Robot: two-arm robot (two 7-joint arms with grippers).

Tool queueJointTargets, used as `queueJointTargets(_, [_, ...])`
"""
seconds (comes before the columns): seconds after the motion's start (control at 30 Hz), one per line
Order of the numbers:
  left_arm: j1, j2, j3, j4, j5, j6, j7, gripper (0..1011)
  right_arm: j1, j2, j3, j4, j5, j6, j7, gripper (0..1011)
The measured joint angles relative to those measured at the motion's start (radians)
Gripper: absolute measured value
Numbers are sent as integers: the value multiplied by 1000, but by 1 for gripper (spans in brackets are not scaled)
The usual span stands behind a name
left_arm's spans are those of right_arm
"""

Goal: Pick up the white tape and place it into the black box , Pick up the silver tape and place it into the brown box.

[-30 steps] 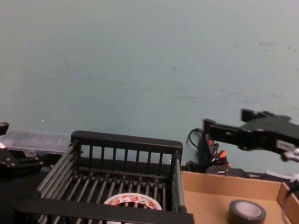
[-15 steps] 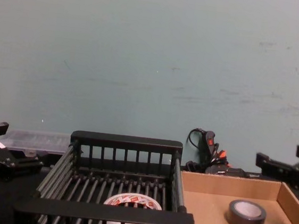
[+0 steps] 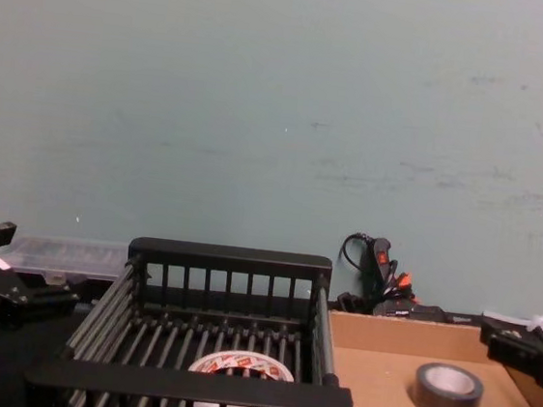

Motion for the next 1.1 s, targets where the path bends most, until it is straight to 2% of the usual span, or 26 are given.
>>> queueJointTargets(0.17, [0,0,0,0,0,0,0,1001,3,-8,3,9,-16,6,0,1002])
queueJointTargets(1.1, [0,0,0,0,0,0,0,1001,4,-5,1,6,-11,6,2,1003])
